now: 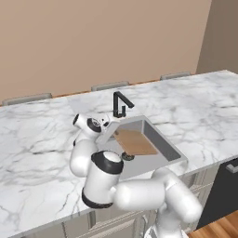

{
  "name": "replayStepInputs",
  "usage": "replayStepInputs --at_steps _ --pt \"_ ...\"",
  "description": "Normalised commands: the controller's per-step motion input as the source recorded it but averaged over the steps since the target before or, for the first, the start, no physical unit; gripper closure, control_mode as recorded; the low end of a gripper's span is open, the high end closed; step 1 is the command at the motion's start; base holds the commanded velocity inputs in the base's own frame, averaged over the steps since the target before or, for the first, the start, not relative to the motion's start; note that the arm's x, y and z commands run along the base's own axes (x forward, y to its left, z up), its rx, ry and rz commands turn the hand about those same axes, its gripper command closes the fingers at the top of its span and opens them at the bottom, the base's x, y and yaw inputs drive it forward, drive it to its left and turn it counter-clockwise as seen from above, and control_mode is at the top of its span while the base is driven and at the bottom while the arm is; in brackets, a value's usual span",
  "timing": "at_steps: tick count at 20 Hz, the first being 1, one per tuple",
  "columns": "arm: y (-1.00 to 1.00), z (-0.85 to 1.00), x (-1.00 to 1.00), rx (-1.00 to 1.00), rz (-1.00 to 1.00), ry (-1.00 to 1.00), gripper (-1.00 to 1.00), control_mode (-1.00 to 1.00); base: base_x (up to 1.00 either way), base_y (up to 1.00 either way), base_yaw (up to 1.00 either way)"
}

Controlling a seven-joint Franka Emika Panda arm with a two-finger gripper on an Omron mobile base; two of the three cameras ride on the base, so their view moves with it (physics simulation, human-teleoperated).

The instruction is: Move the cutting board and knife to the sink. Then move spray from the cabinet to the counter.

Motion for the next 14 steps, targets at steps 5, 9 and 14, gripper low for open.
replayStepInputs --at_steps 5,9,14 --pt "-0.09 -0.31 0.18 0.02 -0.02 0.03 1.00 -1.00 0.00 0.00 0.00" --pt "-0.01 -0.27 0.01 0.03 -0.03 0.01 1.00 -1.00 0.00 0.00 0.00" --pt "0.00 -0.22 0.09 0.04 -0.04 0.00 -1.00 -1.00 0.00 0.00 0.00"
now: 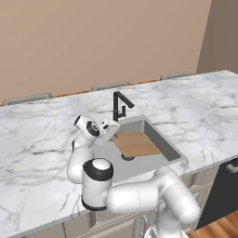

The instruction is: Move the cutting board and knife to the sink. Then move spray from the cabinet to the counter.

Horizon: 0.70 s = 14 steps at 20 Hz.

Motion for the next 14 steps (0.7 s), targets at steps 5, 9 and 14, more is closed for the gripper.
replayStepInputs --at_steps 5,9,14 --pt "0.00 -0.22 0.09 0.08 -0.02 0.00 -1.00 -1.00 0.00 0.00 0.00" --pt "0.04 -0.18 0.03 0.19 0.00 0.00 -1.00 -1.00 0.00 0.00 0.00" --pt "0.06 -0.20 0.00 0.24 0.00 0.00 -1.00 -1.00 0.00 0.00 0.00"
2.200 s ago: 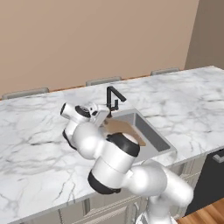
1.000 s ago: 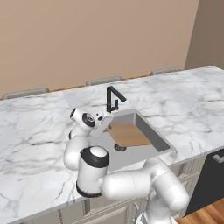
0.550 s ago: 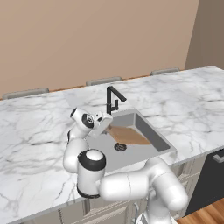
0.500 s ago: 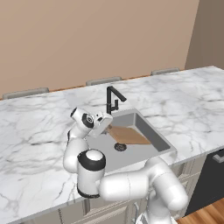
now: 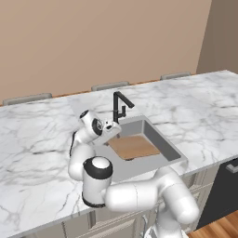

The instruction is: Move the cutting board and knife to the sink. Then move spray from the cabinet to the counter.

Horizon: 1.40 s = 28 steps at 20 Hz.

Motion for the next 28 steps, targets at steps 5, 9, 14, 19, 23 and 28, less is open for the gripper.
replayStepInputs --at_steps 5,9,14,19,23,28 --pt "0.07 -0.22 0.00 0.26 -0.01 0.00 -1.00 -1.00 0.00 0.00 0.00" --pt "0.06 -0.14 -0.02 0.28 0.00 -0.06 -1.00 -1.00 0.00 0.00 0.00" --pt "0.13 -0.02 -0.15 0.20 0.00 -0.09 -1.00 -1.00 0.00 0.00 0.00" --pt "0.09 -0.02 -0.21 0.13 0.00 -0.01 -1.00 -1.00 0.00 0.00 0.00" --pt "0.00 -0.01 -0.05 0.09 0.00 0.00 -1.00 -1.00 0.00 0.00 0.00" --pt "0.00 0.03 -0.13 0.03 0.02 -0.03 -1.00 -1.00 0.00 0.00 0.00"
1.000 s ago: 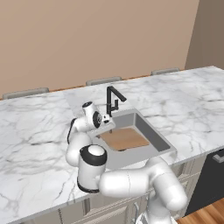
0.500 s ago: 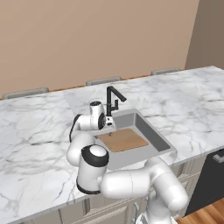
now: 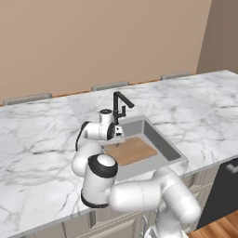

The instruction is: Move the cutting board and knife to the sink. Then move spray from the cabinet to the counter.

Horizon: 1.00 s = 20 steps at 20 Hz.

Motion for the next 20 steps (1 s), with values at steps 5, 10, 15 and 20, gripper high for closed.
replayStepInputs --at_steps 5,10,15,20 --pt "0.05 0.05 -0.05 0.01 0.17 0.00 -1.00 -1.00 0.00 0.00 0.00" --pt "0.01 0.25 -0.25 0.01 0.17 -0.02 -1.00 -1.00 0.00 0.00 0.00" --pt "0.00 0.37 -0.42 0.00 0.03 0.00 -1.00 -1.00 0.00 0.00 0.00" --pt "-0.06 0.44 -0.50 0.00 0.00 0.00 -1.00 -1.00 0.00 0.00 0.00"
